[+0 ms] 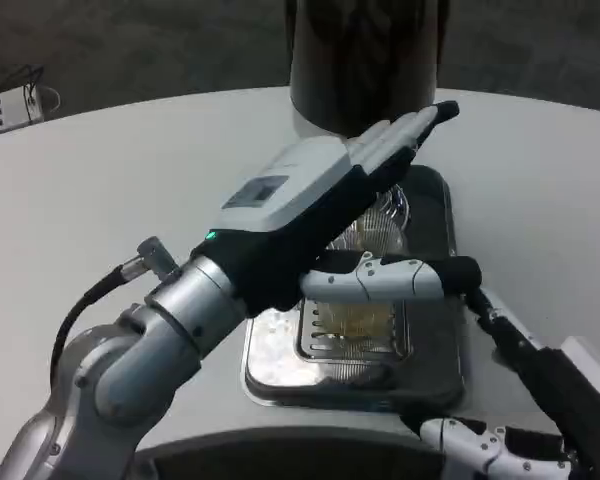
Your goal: Grasp the cup under the faucet to collect the drink, then remove the cup.
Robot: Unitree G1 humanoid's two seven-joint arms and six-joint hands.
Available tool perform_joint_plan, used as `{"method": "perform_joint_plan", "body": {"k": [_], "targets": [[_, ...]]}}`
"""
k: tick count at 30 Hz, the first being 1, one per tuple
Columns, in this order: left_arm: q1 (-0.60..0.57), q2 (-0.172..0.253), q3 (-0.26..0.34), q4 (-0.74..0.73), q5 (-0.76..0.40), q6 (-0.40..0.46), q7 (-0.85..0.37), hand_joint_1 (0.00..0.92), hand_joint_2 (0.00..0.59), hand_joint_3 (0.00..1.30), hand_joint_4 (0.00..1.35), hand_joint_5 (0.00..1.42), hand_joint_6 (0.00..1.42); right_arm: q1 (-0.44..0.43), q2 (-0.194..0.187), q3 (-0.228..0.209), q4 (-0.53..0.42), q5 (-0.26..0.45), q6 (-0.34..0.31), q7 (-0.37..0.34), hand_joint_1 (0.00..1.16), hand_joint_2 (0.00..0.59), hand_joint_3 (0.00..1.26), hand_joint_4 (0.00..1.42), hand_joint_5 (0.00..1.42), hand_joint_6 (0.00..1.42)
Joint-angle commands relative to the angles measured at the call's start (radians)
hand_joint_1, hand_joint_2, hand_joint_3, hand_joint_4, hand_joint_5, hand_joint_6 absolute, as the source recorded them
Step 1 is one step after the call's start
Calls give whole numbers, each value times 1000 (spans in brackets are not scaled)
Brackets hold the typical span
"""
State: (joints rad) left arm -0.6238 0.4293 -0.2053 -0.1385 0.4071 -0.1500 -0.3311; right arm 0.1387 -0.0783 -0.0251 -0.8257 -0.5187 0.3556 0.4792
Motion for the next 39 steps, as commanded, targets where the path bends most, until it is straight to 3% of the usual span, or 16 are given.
{"method": "perform_joint_plan", "body": {"k": [1, 6, 14, 24, 39], "targets": [[50, 9, -29, 12, 33, 35, -29, 0, 67, 0, 0, 0, 42, -10, 4, 63, 47, -42, -24, -112, 745, 232, 0, 0, 0, 21], [52, 4, -33, 4, 28, 52, -26, 0, 68, 0, 0, 0, 41, -42, 24, 142, 140, -99, -28, -241, 772, 224, 0, 0, 0, 17], [49, 1, -35, -2, 22, 65, -26, 0, 71, 0, 0, 0, 40, -108, 59, 205, 262, -116, -36, -379, 777, 224, 0, 0, 0, 6], [35, 1, -29, -2, 13, 70, -28, 0, 53, 0, 0, 0, 40, -256, 112, 210, 425, -104, -24, -520, 783, 219, 0, 0, 0, 2], [16, 19, -5, -15, 6, 85, -40, 0, 40, 0, 0, 0, 40, -405, 138, 217, 601, -50, -37, -593, 799, 218, 0, 0, 0, 0]]}}
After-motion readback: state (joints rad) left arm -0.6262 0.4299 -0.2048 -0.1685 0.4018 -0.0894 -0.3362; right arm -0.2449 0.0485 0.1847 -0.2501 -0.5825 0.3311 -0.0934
